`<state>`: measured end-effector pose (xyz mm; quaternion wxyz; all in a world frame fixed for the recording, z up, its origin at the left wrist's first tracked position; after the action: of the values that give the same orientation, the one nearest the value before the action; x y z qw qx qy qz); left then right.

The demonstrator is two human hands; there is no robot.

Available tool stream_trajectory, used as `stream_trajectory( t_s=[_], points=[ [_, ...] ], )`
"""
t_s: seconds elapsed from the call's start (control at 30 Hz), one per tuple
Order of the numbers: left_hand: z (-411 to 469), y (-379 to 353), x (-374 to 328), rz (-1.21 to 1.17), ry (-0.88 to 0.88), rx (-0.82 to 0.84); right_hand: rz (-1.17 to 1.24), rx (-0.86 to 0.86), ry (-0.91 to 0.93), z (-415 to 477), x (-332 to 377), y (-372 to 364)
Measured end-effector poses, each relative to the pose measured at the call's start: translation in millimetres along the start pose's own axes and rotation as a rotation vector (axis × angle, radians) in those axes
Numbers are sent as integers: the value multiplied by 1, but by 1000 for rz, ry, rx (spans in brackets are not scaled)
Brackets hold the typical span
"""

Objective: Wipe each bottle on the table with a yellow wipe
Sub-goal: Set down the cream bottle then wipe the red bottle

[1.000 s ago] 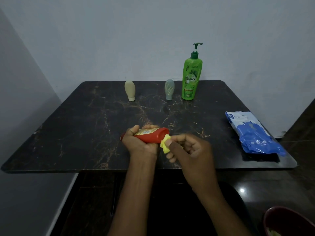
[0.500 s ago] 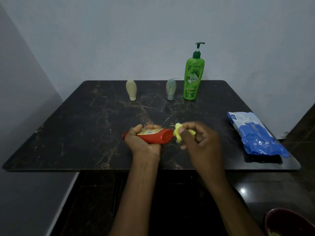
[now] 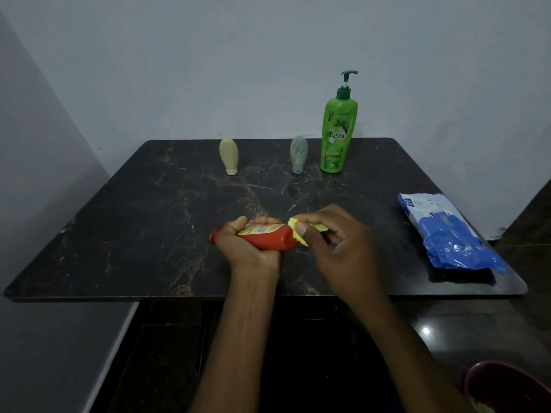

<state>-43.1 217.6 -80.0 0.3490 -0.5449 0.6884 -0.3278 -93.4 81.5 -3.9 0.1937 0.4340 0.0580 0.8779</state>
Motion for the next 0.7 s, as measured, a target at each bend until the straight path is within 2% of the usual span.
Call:
stream_trajectory(
  t_s=[0.1,0.27,0.33,0.43,0.6,0.7],
  points=[
    [4,1,3,-6,19,3,1,-17,-12,-2,1,-3],
    [10,-1,4,44,85,34,-114,169,298,-11,33,-13],
    [8,-3,3,47,85,37,-89,164,313,-10,31,-11],
    [3,-6,3,18,47,32,-28,-14,129,-1,11,3],
    [-2,-9,5,12,19,21,120,-175,-235,-20,-20,0],
    [-3,-11,4,-22,20,29,195,-171,-351,-39,-19,-9]
  ],
)
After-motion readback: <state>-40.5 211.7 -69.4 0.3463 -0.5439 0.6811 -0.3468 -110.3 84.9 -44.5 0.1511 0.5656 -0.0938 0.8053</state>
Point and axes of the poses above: each hand's wrist, its own z-axis towards the middle knuckle, its own y-axis out of the back of the hand, x = y × z, the point moved 8 cm from there along z, towards the middle knuckle, and after that the axes turned 7 degrees about y, right-handed, at the moved point
